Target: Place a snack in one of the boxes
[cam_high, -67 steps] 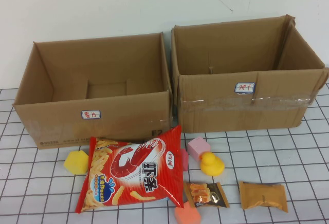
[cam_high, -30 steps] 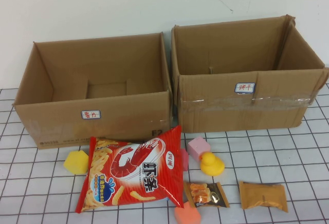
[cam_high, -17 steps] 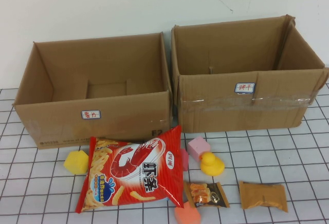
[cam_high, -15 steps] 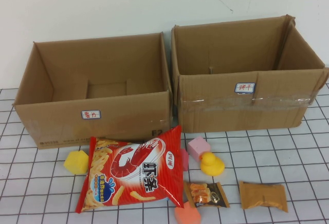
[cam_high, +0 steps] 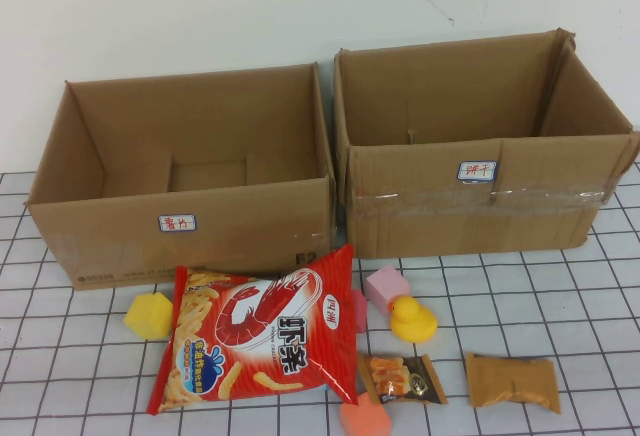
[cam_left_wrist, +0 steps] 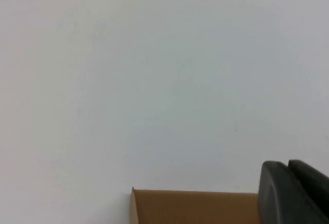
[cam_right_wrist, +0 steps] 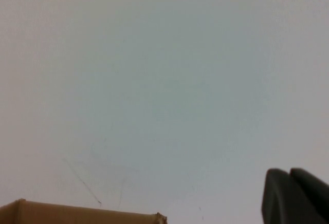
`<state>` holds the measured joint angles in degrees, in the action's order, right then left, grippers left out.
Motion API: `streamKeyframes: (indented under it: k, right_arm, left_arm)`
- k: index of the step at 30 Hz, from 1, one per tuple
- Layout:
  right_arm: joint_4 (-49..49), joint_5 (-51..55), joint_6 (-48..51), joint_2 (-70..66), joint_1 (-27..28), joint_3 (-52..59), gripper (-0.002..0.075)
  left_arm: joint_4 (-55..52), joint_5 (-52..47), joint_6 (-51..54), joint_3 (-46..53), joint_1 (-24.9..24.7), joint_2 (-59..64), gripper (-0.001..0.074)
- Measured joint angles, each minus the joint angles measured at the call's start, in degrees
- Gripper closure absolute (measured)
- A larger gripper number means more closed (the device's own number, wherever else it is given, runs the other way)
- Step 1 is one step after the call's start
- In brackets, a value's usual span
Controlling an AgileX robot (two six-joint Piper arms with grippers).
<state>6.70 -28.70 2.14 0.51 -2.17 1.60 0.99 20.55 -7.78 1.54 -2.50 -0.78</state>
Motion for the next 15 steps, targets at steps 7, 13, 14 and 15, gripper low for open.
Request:
streamKeyframes:
  k: [7,13,14,15]
  right_arm:
    - [0.12,14.84,-1.25,0.00,0.00,-5.95,0.0727]
    - [0.33,30.59,-1.25,-0.42,0.00,-16.02,0.0727]
    - [0.33,32.66,-1.25,-1.13,0.00,-17.56,0.0727]
    - [0.33,34.21,-1.25,-2.21,0.00,-18.99,0.0727]
  left_arm:
    - [0.94,-12.54,-1.01,-4.66,0.00,0.00,0.0737]
    - [2.44,-25.75,-1.18,-15.03,0.00,2.68,0.0737]
    - [3.16,-27.37,-1.18,-16.40,0.00,3.86,0.0737]
    - [4.17,-29.68,-1.28,-18.13,0.00,5.55,0.0737]
